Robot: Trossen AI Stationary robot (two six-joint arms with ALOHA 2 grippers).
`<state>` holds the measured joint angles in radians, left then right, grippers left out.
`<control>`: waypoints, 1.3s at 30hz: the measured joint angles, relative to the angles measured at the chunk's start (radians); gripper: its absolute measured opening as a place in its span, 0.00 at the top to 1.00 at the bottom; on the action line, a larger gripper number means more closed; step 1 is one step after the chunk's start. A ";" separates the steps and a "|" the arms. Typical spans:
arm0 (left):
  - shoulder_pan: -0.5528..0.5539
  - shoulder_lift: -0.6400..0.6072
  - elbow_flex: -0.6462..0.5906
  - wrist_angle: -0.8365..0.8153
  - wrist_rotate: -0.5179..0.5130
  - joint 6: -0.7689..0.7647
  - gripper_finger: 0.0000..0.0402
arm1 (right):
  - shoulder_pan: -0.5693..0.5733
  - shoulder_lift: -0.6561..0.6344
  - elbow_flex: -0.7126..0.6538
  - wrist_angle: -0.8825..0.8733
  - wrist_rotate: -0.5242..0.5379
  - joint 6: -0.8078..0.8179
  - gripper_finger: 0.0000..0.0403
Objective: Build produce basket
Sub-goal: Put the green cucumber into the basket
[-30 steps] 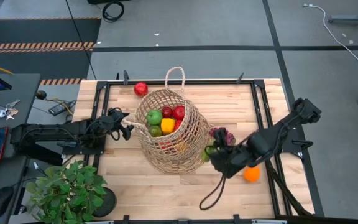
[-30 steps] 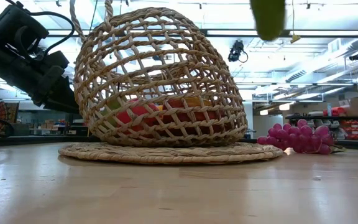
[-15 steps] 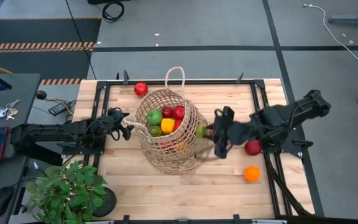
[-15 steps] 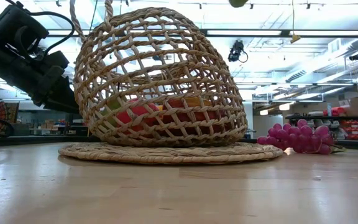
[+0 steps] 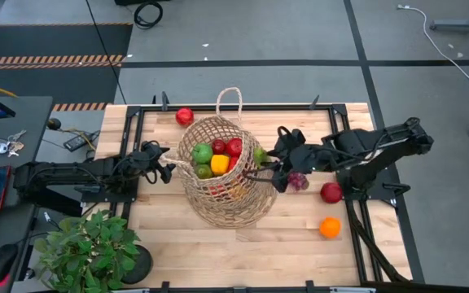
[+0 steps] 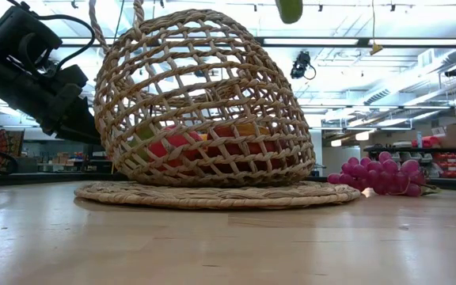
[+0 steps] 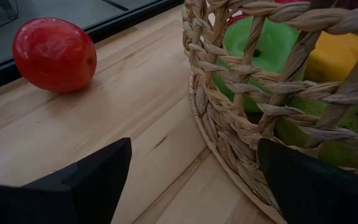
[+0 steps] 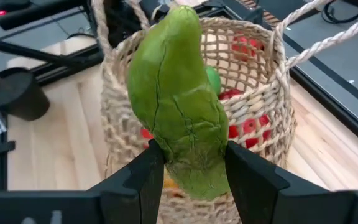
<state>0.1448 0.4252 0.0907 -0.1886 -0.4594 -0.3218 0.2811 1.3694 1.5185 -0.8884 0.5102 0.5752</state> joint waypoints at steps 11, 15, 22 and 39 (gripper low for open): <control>0.000 0.000 0.000 0.000 0.000 0.000 0.11 | -0.067 0.066 0.000 -0.070 -0.005 -0.088 0.58; 0.000 0.000 0.000 0.000 0.000 0.000 0.11 | -0.045 0.094 0.000 -0.059 0.005 -0.218 0.58; 0.000 0.000 0.000 0.000 0.000 0.000 0.11 | 0.008 0.150 0.000 -0.054 0.133 -0.390 0.58; 0.000 0.000 0.000 0.000 0.000 0.000 0.11 | 0.217 0.282 0.000 -0.042 0.650 -1.113 0.58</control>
<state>0.1444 0.4249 0.0910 -0.1890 -0.4592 -0.3220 0.4982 1.6513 1.5185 -0.9309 1.1605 -0.5375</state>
